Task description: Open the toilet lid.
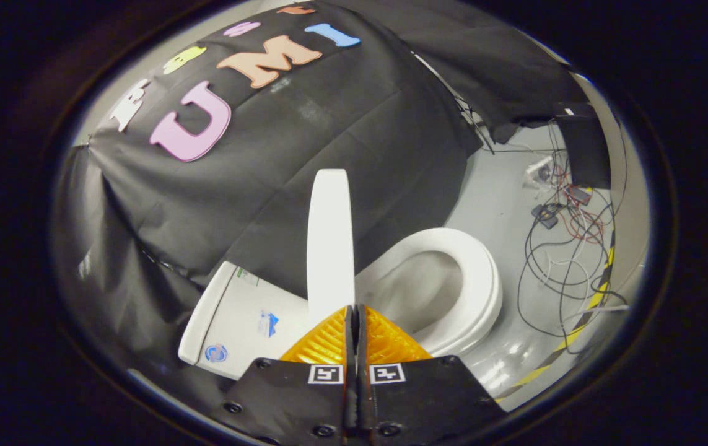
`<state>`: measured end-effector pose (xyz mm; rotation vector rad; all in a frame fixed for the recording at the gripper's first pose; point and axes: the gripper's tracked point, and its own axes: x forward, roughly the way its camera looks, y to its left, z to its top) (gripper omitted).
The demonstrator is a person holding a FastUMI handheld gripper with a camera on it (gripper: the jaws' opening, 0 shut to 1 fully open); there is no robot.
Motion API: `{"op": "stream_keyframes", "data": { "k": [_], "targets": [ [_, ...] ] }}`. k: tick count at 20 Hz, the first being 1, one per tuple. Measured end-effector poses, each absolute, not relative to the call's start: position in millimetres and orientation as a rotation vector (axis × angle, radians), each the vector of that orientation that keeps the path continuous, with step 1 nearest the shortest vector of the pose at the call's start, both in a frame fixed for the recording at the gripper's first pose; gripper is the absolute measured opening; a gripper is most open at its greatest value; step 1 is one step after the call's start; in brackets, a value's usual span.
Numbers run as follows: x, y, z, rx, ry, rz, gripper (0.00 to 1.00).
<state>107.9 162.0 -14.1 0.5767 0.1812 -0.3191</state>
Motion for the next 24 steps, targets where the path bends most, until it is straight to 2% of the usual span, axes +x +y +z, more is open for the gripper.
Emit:
{"op": "stream_keyframes", "data": {
  "k": [8,24],
  "targets": [
    [110,176,-2,0.321,0.238,-0.378,0.02],
    [126,236,33,0.255,0.192,-0.368,0.02]
  ]
}}
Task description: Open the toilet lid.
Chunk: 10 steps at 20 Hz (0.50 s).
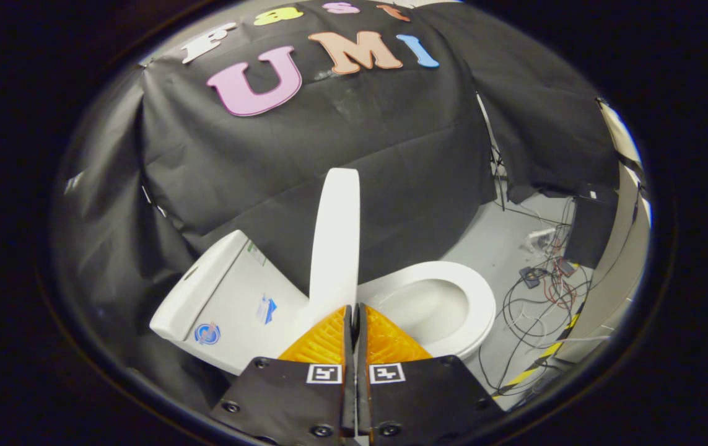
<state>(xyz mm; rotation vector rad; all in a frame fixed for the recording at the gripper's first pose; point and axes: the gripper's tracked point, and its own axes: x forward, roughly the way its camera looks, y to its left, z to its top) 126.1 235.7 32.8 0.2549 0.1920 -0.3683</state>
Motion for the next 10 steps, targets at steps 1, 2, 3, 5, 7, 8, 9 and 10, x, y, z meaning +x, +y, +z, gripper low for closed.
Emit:
{"op": "stream_keyframes", "data": {
  "k": [1,2,3,5,7,8,9,10],
  "targets": [
    [127,240,34,0.251,0.187,-0.365,0.02],
    [129,246,37,0.243,0.184,-0.362,0.02],
    [131,251,39,0.227,0.182,-0.358,0.02],
    [133,261,42,0.183,0.182,-0.355,0.02],
    [135,269,45,0.151,0.177,-0.355,0.02],
    [136,273,46,0.133,0.175,-0.354,0.02],
    [138,276,47,0.118,0.171,-0.351,0.02],
    [139,281,48,0.111,0.166,-0.345,0.02]
  ]
}}
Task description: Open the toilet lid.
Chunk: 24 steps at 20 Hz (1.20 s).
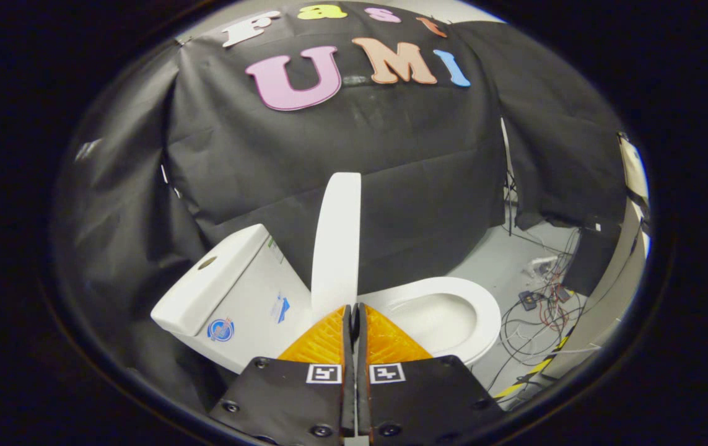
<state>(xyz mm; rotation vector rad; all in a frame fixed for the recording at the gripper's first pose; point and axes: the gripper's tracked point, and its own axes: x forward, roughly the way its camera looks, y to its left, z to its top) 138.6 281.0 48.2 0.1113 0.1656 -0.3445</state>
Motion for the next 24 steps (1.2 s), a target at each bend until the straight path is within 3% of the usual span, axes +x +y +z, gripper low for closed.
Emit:
{"op": "stream_keyframes", "data": {
  "k": [24],
  "targets": [
    [178,373,59,-0.139,0.122,-0.407,0.02]
  ]
}}
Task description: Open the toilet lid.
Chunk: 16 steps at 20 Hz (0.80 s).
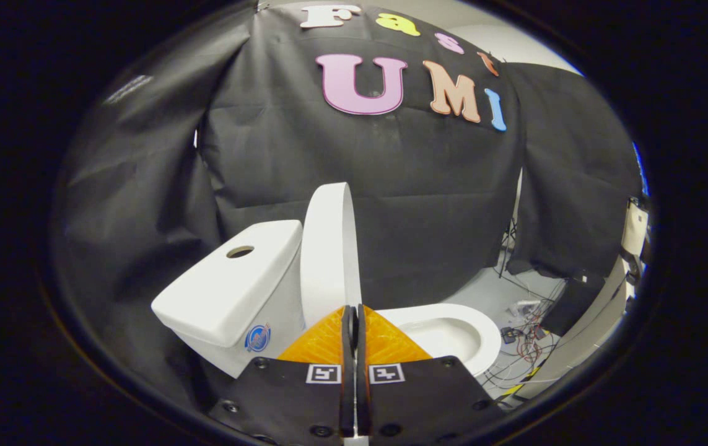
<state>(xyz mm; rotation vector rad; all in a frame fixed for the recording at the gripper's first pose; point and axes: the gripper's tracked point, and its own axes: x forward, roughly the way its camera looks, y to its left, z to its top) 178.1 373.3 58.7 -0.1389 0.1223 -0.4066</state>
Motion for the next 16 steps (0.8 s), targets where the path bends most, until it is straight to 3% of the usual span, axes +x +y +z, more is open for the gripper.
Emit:
{"op": "stream_keyframes", "data": {
  "k": [7,13,16],
  "targets": [
    [187,398,55,-0.181,0.083,-0.43,0.02],
    [199,424,51,-0.201,0.043,-0.4,0.1],
    [199,435,55,-0.249,0.039,-0.365,0.25]
  ]
}}
